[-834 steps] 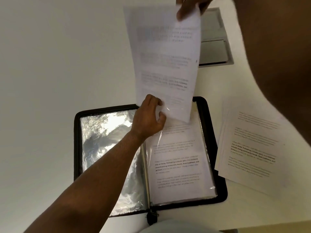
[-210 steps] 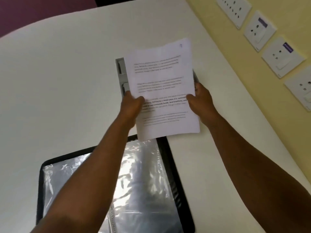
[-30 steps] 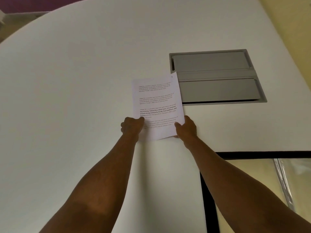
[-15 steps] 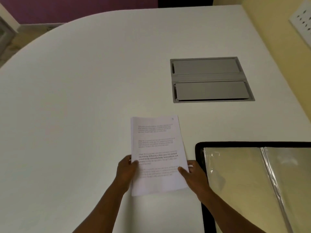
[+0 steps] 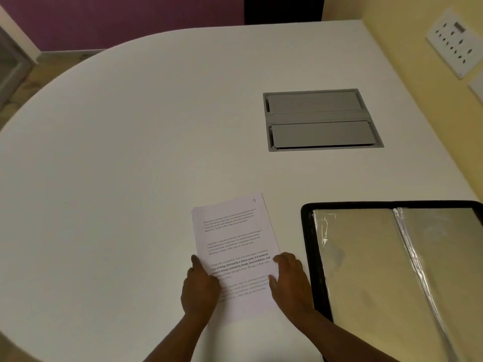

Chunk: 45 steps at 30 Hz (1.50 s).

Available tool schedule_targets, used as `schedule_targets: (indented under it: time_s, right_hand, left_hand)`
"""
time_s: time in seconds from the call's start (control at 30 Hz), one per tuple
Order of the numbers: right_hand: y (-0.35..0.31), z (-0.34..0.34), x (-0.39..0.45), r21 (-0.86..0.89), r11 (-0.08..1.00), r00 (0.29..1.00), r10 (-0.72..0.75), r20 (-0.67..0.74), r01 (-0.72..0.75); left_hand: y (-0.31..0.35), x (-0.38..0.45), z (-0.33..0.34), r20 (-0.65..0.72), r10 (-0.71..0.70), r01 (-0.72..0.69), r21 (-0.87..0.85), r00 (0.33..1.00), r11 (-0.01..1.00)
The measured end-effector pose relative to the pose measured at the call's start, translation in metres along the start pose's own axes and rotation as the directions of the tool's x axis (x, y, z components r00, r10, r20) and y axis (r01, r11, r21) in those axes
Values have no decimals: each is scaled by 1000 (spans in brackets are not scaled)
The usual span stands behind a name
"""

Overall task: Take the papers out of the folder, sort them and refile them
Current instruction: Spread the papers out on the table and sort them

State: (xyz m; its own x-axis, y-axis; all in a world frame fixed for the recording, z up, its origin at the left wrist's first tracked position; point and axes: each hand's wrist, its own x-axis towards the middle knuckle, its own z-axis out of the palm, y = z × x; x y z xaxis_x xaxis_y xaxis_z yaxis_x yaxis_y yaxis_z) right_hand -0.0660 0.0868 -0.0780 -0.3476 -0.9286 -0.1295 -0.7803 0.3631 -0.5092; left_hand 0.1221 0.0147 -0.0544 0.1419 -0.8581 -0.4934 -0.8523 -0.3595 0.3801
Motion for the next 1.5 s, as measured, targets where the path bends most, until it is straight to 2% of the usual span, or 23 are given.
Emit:
schedule_targets:
  time_s: [0.1, 0.17, 0.27, 0.33, 0.4, 0.5, 0.6, 0.8, 0.93, 1.03, 1.17, 1.3, 1.4, 1.5]
  right_hand:
    - [-2, 6, -3, 28, 998, 998, 51, -20, -51]
    - [-3, 7, -3, 39, 995, 995, 97, -17, -97]
    - [-3, 6, 0, 11, 991, 991, 136, 8, -136]
    - [-4, 5, 3, -32, 990, 991, 135, 12, -135]
    - [-6, 6, 5, -51, 991, 992, 125, 15, -124]
    - [-10, 9, 9, 22, 985, 986, 168, 14, -168]
    - [-11, 11, 16, 50, 965, 966, 260, -8, -259]
    - [-13, 10, 29, 140, 958, 968, 250, 11, -249]
    - [-10, 8, 34, 270, 915, 954, 294, 58, -299]
    - [-8, 9, 34, 290, 926, 970, 241, 35, -240]
    - [-8, 10, 33, 362, 914, 982, 189, 19, -183]
    - [-11, 8, 32, 487, 852, 981, 188, 58, -192]
    - [-18, 4, 31, 545, 822, 986, 153, 70, -167]
    - [-22, 3, 30, 564, 815, 991, 115, 72, -135]
  left_hand:
    - [-7, 6, 2, -65, 80, -57, 302, 995, 952]
    - [-4, 10, 4, -93, 274, -224, 365, 957, 904]
    - [18, 18, 10, 52, 496, -493, 236, 867, 837]
    - [38, 25, 13, 182, 520, -539, 72, 835, 840]
    - [53, 33, 18, 264, 446, -458, -16, 855, 889]
    - [71, 42, 23, 301, 248, -266, 19, 921, 964]
    - [90, 48, 22, 336, 130, -155, 48, 933, 987]
    - [114, 49, 18, 226, 184, -231, 205, 957, 951]
    - [128, 50, 18, 275, 126, -185, 201, 953, 962]
    - [136, 53, 17, 317, 72, -138, 192, 946, 972]
    - [133, 64, 17, 327, 40, -78, 104, 944, 992]
    - [127, 74, 21, 340, 58, -36, -71, 939, 997]
    - [125, 78, 25, 351, 61, -16, -129, 934, 992]
    - [128, 70, 7, 404, 72, 82, -352, 912, 932]
